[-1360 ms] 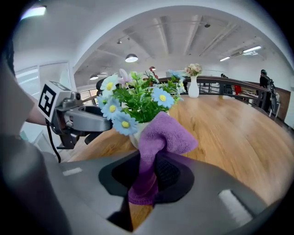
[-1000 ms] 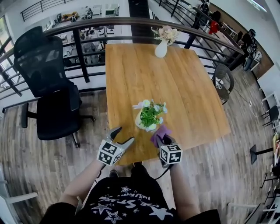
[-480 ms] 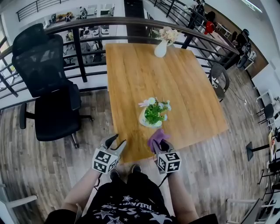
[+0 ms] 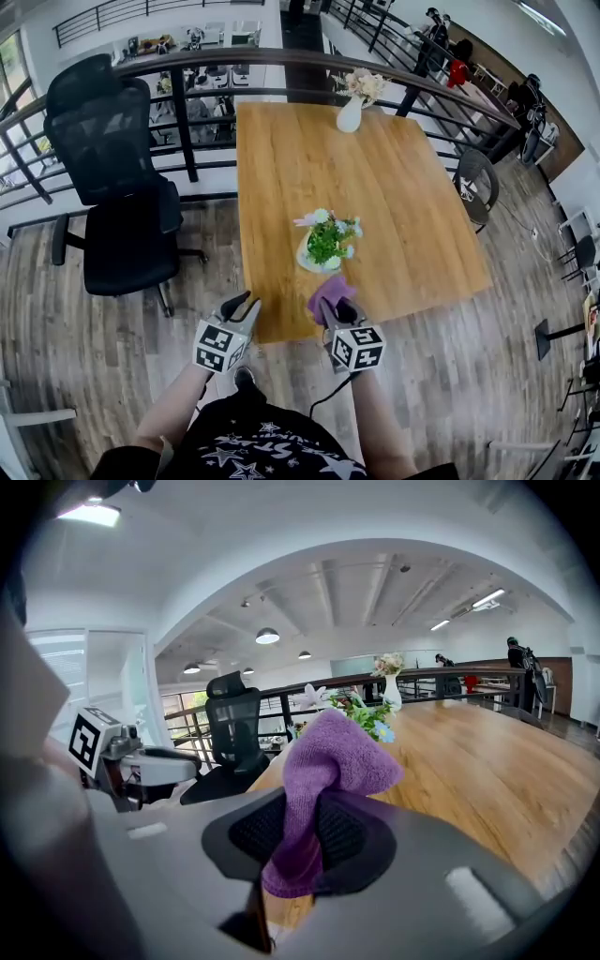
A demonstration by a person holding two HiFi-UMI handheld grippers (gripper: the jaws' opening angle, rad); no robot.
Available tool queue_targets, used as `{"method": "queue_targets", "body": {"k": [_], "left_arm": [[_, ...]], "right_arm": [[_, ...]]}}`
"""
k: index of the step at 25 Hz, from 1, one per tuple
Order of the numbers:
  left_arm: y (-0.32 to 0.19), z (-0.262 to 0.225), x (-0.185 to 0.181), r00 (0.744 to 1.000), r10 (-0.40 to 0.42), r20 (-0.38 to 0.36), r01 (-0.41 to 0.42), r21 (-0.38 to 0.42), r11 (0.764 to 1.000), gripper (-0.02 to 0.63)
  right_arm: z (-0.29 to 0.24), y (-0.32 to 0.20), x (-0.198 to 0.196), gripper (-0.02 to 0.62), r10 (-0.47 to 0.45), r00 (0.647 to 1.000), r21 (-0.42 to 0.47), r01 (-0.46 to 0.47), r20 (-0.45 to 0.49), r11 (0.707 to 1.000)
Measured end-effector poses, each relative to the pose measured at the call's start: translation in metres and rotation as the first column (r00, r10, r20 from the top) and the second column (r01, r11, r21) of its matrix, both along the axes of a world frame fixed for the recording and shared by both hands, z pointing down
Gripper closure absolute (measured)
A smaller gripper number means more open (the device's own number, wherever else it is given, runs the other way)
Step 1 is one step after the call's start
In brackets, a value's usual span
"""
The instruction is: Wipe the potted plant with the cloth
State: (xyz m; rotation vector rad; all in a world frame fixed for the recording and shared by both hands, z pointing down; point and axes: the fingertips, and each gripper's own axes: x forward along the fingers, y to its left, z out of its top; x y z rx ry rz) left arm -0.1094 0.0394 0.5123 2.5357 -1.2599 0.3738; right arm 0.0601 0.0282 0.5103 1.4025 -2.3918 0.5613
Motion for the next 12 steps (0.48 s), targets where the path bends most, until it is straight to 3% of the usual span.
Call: {"method": "queue_targets", "body": {"k": [6, 12], "left_arm": [[0.04, -0.018, 0.026, 0.999, 0.0, 0.04, -0.001, 0.024, 1.0, 0.535], [0.08, -0.032, 0.035, 0.999, -0.036, 0.033, 0.034, 0.051, 0.998, 0.603]], "right_arm": [[-0.012, 0.041, 0.02, 0.512, -0.011, 1.0, 0.011, 0.011, 0.028, 1.0], [-0.019, 0.079, 0.024, 0.512, -0.048, 0.999, 0.019, 0.047, 0.017, 0.999]]}}
